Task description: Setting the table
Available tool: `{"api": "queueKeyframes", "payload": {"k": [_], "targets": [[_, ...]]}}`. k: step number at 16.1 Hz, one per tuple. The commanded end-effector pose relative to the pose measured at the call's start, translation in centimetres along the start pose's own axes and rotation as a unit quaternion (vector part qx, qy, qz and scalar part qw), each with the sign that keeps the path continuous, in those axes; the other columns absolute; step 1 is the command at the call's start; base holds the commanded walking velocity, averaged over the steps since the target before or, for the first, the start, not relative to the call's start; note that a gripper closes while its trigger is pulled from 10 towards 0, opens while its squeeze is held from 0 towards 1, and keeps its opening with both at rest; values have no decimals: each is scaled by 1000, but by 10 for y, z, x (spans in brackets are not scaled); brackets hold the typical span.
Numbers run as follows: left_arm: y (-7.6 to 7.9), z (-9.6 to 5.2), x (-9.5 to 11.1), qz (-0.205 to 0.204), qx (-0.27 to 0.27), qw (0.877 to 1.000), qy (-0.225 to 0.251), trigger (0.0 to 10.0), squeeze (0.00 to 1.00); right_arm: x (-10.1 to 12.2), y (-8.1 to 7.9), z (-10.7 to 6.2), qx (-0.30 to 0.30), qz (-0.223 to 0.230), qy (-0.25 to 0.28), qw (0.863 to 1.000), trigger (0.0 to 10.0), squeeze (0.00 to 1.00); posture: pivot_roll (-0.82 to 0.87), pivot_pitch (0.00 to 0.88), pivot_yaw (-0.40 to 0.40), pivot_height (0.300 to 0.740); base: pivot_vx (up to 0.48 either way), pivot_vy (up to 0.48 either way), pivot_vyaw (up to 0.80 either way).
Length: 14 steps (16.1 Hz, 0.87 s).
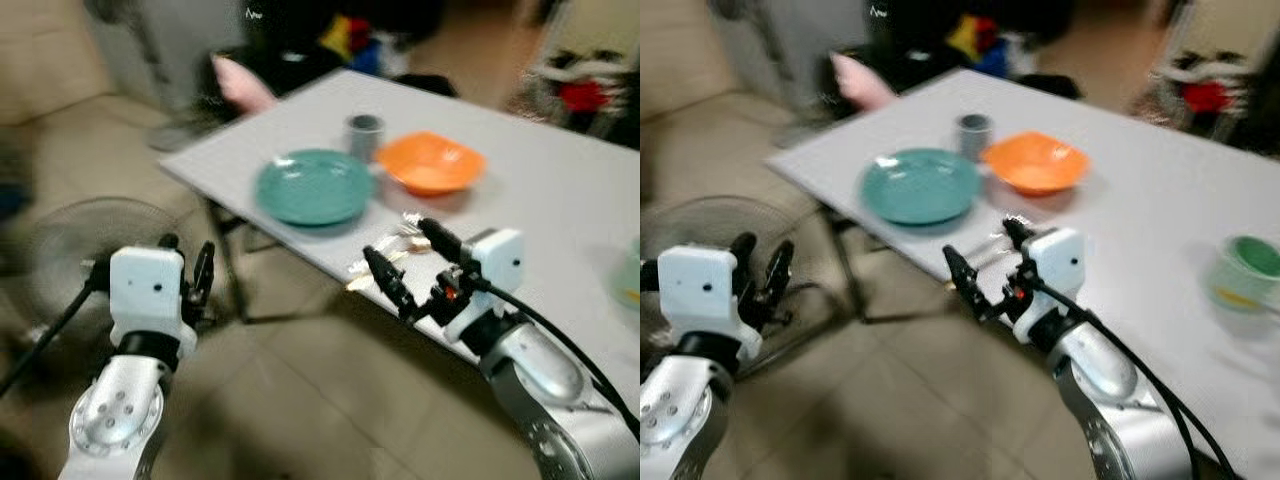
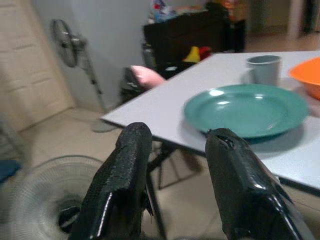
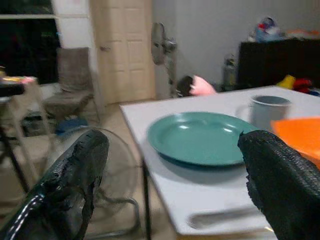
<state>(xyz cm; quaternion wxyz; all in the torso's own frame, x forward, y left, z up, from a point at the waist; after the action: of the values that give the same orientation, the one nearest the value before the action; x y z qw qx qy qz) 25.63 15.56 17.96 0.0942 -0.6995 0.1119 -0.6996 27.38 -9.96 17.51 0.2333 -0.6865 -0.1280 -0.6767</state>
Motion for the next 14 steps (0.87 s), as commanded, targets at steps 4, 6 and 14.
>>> {"api": "queueKeyframes", "payload": {"k": [4, 6, 14], "targets": [[-7, -2, -1, 15, 9, 1000, -3, 10000, 0, -1, -1, 2, 2, 3, 1, 1000, 10000, 0, -62, 0, 81, 740, 0, 322, 800], [-7, -2, -1, 16, 9, 1000, -3, 10000, 0, -2, -1, 2, 3, 3, -1, 1000, 10000, 0, -58, 0, 75, 740, 0, 322, 800], [-16, -2, -4, 25, 19, 999, -8, 10000, 0, -13, 16, 0, -46, 46, -10, 998, 10000, 0, -55, 0, 72, 740, 0, 321, 600]]}}
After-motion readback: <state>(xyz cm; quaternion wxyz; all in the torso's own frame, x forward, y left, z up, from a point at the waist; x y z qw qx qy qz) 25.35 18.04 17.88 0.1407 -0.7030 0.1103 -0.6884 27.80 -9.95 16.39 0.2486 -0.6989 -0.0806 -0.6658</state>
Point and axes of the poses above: a point about 5 cm out from each wrist's last joint towards the gripper, its own z axis pointing out of the wrist towards the gripper, its own x axis along the axis of the wrist's last joint, y = z × x, the point moved 6 cm from there along z, pointing out of the wrist towards the gripper, and after that the axes turned 8 degrees about z, right-handed, at the moved point
